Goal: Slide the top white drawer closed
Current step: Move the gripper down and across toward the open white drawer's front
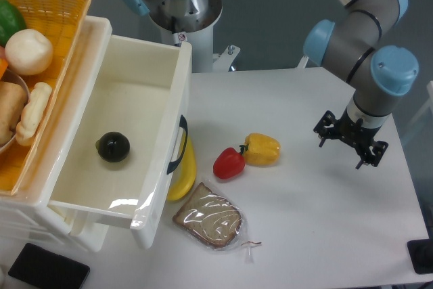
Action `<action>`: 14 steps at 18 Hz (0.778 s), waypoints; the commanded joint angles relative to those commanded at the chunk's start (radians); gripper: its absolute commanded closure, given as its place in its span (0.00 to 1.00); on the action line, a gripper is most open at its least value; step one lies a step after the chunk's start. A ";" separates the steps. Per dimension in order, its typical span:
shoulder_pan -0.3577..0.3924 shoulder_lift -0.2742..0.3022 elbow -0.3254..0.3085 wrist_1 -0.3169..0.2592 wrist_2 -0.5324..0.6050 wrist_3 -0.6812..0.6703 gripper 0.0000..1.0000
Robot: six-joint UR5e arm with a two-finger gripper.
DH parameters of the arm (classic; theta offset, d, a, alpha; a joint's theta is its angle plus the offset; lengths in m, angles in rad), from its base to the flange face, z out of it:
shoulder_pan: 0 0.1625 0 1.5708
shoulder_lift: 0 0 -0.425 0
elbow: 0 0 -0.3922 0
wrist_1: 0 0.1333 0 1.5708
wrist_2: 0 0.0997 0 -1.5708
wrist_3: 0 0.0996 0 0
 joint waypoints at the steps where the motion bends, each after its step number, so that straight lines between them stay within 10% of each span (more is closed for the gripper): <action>1: -0.002 0.002 0.000 0.000 0.002 -0.002 0.00; 14: -0.101 0.104 -0.176 0.002 0.003 -0.309 0.00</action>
